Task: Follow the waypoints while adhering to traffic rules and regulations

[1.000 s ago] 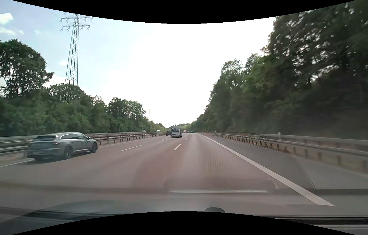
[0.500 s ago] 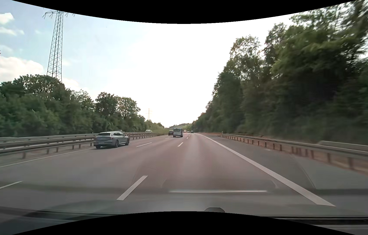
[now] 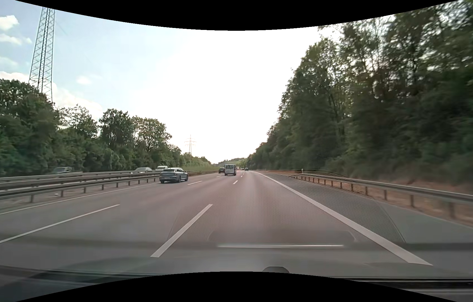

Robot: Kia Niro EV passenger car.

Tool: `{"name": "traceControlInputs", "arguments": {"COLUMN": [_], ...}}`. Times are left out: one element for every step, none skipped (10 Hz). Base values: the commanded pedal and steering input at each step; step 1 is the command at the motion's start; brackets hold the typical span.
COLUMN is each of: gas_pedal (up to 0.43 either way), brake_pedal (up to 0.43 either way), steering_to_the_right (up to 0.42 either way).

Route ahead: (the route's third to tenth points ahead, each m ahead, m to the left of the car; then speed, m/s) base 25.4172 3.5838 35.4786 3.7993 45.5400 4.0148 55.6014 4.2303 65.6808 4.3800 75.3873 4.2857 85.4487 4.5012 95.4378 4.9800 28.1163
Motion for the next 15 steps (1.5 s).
{"name": "traceControlInputs", "arguments": {"gas_pedal": [0.197, 0.197, 0.197, 0.197, 0.197, 0.197, 0.197, 0.197, 0.197, 0.197, 0.197, 0.197, 0.197, 0.197, 0.197], "brake_pedal": [0.0, 0.0, 0.0, 0.0, 0.0, 0.0, 0.0, 0.0, 0.0, 0.0, 0.0, 0.0, 0.0, 0.0, 0.0], "steering_to_the_right": [-0.006, -0.005, -0.005, -0.005, -0.005, -0.006, -0.006, -0.005, -0.006, -0.005, -0.005, -0.005, -0.006, -0.005, -0.005]}}
